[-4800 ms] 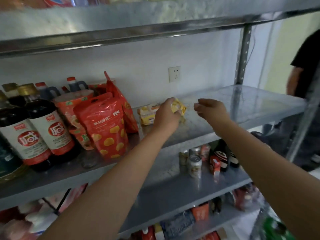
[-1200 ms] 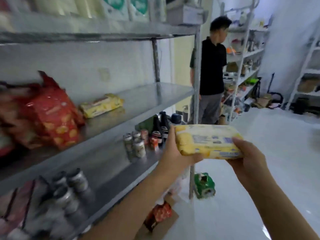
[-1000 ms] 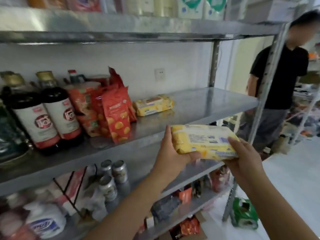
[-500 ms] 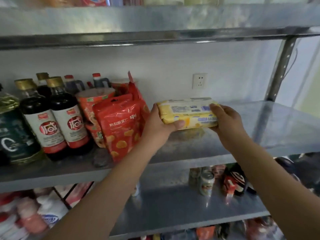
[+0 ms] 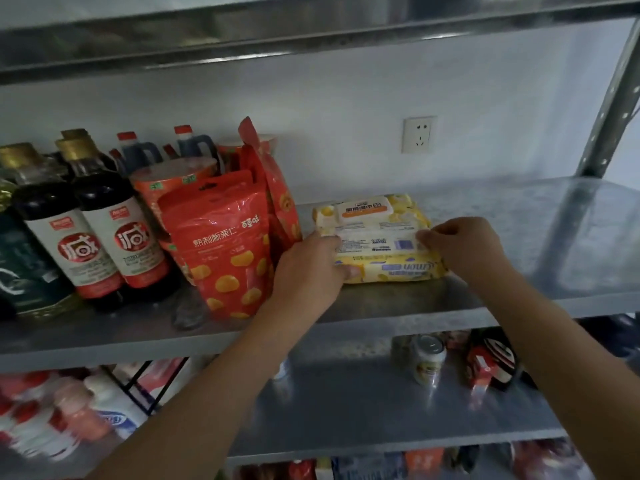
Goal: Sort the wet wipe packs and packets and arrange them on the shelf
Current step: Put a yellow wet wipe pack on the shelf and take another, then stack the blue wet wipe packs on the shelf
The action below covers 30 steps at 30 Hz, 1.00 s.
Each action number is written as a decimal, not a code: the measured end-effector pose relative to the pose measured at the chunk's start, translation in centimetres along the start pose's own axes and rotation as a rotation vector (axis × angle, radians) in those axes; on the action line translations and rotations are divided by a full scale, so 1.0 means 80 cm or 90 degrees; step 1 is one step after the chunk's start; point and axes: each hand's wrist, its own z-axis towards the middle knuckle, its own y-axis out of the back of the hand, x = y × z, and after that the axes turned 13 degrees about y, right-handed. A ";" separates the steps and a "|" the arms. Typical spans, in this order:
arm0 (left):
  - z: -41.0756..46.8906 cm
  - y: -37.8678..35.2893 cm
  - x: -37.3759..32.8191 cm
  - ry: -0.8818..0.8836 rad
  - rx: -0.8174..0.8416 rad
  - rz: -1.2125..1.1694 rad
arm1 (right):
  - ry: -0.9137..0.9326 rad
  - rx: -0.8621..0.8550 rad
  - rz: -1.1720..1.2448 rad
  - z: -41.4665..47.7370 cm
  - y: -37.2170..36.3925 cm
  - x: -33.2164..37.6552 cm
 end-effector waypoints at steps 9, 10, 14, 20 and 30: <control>0.003 -0.005 -0.010 -0.061 -0.007 0.024 | -0.006 0.002 0.031 -0.005 0.005 -0.001; 0.005 -0.005 -0.014 -0.076 -0.014 0.000 | -0.004 -0.002 0.041 -0.007 0.006 0.000; 0.006 -0.002 -0.041 -0.186 0.016 -0.176 | 0.058 -0.098 0.054 -0.029 0.027 0.006; -0.026 -0.008 -0.077 -0.295 0.171 -0.493 | 0.129 -0.219 0.135 -0.118 0.069 0.031; -0.290 -0.113 -0.127 -0.360 0.624 -0.554 | -0.149 -0.514 0.087 -0.456 0.124 -0.007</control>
